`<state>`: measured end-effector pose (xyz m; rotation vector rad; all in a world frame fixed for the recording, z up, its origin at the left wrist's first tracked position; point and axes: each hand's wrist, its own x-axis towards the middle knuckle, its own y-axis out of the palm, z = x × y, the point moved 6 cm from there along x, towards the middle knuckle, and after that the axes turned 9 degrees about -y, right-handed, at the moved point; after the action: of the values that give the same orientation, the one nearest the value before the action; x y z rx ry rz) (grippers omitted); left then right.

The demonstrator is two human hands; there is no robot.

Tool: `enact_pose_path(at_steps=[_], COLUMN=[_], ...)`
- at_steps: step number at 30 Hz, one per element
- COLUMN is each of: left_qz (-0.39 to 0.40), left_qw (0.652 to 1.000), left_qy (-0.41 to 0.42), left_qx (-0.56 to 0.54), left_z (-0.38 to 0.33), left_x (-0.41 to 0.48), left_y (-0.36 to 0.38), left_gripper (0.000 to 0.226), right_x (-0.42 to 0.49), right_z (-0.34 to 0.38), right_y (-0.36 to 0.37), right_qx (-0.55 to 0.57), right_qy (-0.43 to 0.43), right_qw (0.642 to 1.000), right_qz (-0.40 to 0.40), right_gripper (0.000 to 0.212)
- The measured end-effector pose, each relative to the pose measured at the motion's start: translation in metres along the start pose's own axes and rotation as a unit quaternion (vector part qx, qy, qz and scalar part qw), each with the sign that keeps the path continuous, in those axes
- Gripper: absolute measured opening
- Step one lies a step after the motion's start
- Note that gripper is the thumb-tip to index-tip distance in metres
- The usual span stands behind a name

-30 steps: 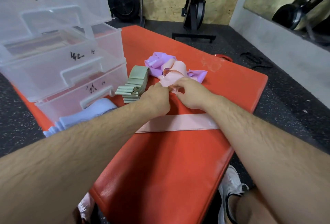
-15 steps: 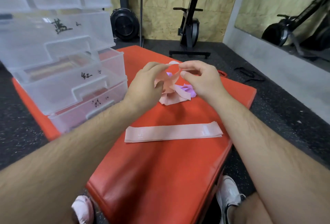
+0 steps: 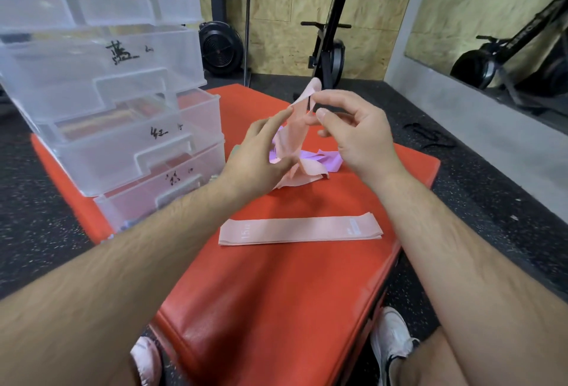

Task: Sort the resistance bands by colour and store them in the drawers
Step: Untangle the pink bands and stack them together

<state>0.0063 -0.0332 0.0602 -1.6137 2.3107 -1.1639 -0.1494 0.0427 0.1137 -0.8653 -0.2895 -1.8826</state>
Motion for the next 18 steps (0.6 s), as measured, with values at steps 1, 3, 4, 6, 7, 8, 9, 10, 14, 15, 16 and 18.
enact_pose_path(at_steps=[1, 3, 4, 6, 7, 8, 9, 10, 14, 15, 16, 18], left_qz=[0.016, 0.051, 0.054, 0.043, 0.035, 0.025, 0.015, 0.010, -0.006, -0.021, -0.032, -0.043], left_qw=[1.000, 0.996, 0.995, 0.994, 0.992, 0.991, 0.990, 0.990, 0.981, 0.978, 0.975, 0.969], left_qy=[-0.013, -0.028, -0.031, -0.042, -0.052, -0.060, -0.065, -0.066, -0.093, -0.098, -0.099, -0.092], left_qx=[-0.018, -0.068, -0.080, -0.096, -0.108, -0.119, -0.124, -0.125, -0.168, -0.183, -0.197, -0.224], left_z=[0.002, 0.002, 0.002, -0.001, -0.003, -0.006, -0.009, -0.011, -0.009, -0.009, -0.009, -0.013], left_x=[-0.002, -0.006, -0.007, -0.007, -0.006, -0.006, -0.004, -0.003, 0.007, 0.009, 0.011, 0.013], left_y=[0.004, 0.014, 0.017, 0.020, 0.020, 0.019, 0.018, 0.018, 0.014, 0.010, 0.006, -0.001], left_gripper=[0.077, 0.073, 0.068, 0.048, 0.034, 0.021, 0.011, 0.006, 0.009, 0.009, 0.008, 0.007], right_x=[0.000, 0.000, 0.000, 0.000, 0.000, 0.000, 0.000, 0.001, -0.005, -0.008, -0.011, -0.018], right_z=[0.003, 0.007, 0.008, 0.008, 0.007, 0.006, 0.003, 0.000, -0.019, -0.024, -0.028, -0.037], right_y=[0.000, 0.001, 0.001, 0.000, -0.001, -0.002, -0.005, -0.006, -0.008, -0.007, -0.005, 0.001], right_qx=[0.013, 0.033, 0.038, 0.039, 0.036, 0.032, 0.025, 0.016, -0.064, -0.084, -0.094, -0.096], right_qy=[-0.004, -0.007, -0.008, -0.008, -0.004, 0.002, 0.013, 0.030, 0.110, 0.125, 0.141, 0.181], right_qw=[1.000, 0.999, 0.999, 0.999, 0.999, 0.999, 1.000, 0.999, 0.992, 0.988, 0.983, 0.972], right_qz=[-0.002, -0.004, -0.003, -0.003, -0.005, -0.008, -0.011, -0.010, 0.029, 0.045, 0.064, 0.118], right_gripper=[0.023, 0.022, 0.022, 0.023, 0.024, 0.025, 0.026, 0.028, 0.048, 0.053, 0.057, 0.066])
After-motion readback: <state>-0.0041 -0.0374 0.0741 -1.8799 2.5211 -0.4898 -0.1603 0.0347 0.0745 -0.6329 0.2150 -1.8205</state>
